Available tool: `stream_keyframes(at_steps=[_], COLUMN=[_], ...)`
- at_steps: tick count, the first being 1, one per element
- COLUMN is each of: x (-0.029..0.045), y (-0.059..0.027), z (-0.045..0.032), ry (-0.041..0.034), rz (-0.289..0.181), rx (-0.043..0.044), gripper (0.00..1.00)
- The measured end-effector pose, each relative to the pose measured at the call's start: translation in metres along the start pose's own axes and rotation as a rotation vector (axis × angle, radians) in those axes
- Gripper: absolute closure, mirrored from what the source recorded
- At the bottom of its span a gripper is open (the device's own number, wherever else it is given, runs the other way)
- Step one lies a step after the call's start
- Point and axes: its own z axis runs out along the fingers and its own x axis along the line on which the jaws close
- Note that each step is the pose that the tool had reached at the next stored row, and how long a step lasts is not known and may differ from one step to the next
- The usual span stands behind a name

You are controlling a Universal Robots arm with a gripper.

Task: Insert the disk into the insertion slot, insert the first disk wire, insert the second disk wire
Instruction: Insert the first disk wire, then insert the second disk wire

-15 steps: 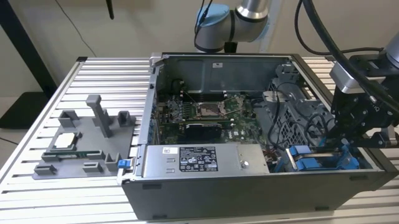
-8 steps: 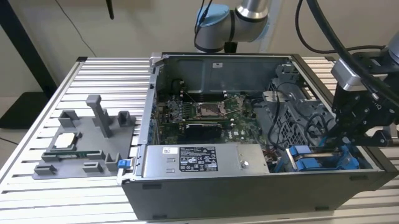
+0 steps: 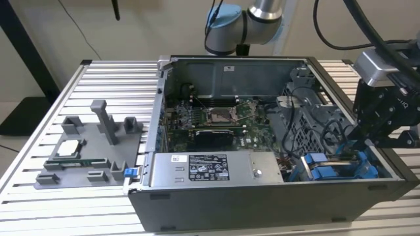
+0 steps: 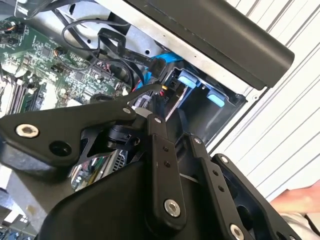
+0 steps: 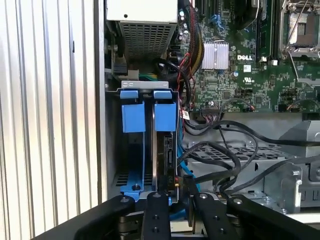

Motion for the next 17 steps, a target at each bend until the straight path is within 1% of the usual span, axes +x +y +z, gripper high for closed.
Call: stream_keyframes(at_steps=[3, 9, 17], x=[-0.0006, -0.004, -0.0081], y=[0.0, -0.0009, -0.0074], z=[-0.0026, -0.0029, -0.0024], ry=[-0.0001, -0.0001, -0.0001], rz=[0.0, 0.0, 0.0], rx=[0.0, 0.0, 0.0], gripper=[0.0, 0.0, 0.0])
